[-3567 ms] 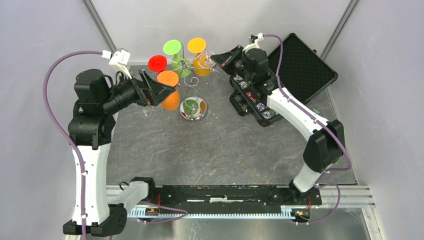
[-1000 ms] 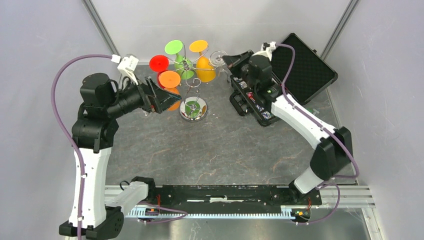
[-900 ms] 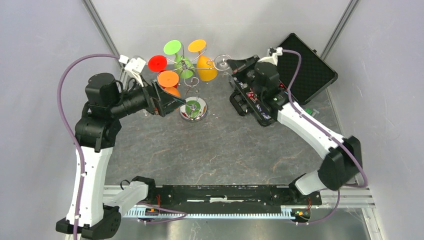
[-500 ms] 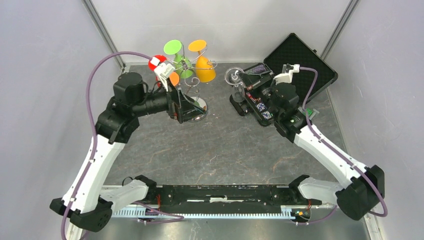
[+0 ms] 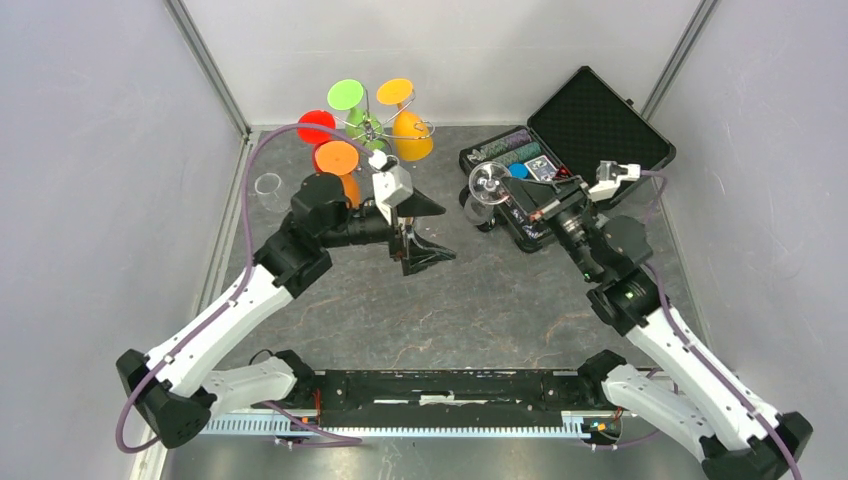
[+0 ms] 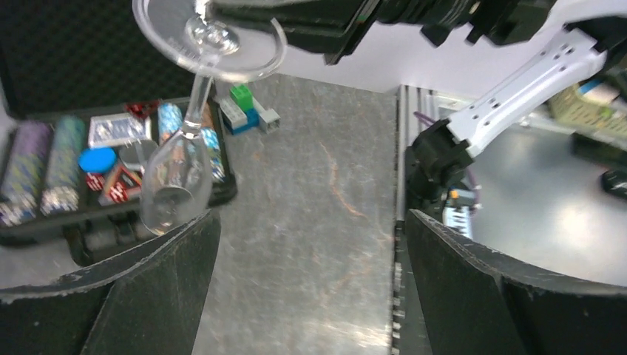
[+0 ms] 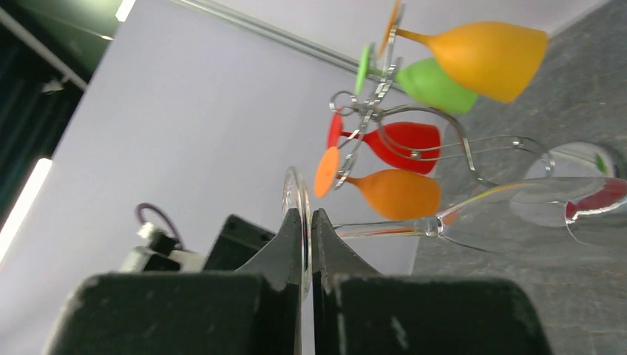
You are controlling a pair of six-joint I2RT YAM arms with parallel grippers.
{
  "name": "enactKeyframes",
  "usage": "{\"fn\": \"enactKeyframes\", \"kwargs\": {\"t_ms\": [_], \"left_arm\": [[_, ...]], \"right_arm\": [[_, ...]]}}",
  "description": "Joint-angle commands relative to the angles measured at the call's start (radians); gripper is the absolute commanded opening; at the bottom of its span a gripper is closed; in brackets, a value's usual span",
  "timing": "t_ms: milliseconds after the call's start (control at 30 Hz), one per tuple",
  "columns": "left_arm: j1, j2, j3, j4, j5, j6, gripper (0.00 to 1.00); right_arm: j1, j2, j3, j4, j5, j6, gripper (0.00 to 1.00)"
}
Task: Take the wine glass off the wine glass rack
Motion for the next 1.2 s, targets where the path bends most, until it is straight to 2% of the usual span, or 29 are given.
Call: {"fn": "enactKeyframes", "kwargs": {"t_ms": [0, 167, 400, 533, 767, 933, 1167], "left_arm": [[-0.039, 0.048, -0.059, 0.298, -0.006, 0.269, 0.96], [-0.065, 0.139, -0.022, 0.384, 0.015, 0.310, 0.91], [-0.084, 0.216, 0.048, 0.430, 0.006, 0.366, 0.93], [-0.088, 0.242, 0.054, 0.485, 0.017, 0.353, 0.88], [-0.089, 0.281, 0.061, 0.498, 0.044, 0.339, 0.65], [-0.089, 0.306, 0.070, 0.495, 0.065, 0.331, 0.55], [-0.090, 0.326, 0.093, 0.473, 0.094, 0.309, 0.31]], "right_arm": [[-0.001, -0.097, 0.003, 0.013, -0.035, 0.039, 0.00], [-0.001, -0.138, 0.011, -0.015, -0.072, 0.042, 0.00], [0.000, -0.141, -0.015, 0.006, -0.107, 0.069, 0.00], [-0.001, -0.136, -0.021, 0.012, -0.113, 0.072, 0.00], [-0.001, -0.116, -0.020, 0.037, -0.134, 0.083, 0.00], [-0.001, -0.117, -0.029, 0.047, -0.136, 0.090, 0.00], [0.000, -0.101, -0.030, 0.052, -0.158, 0.094, 0.00]]}}
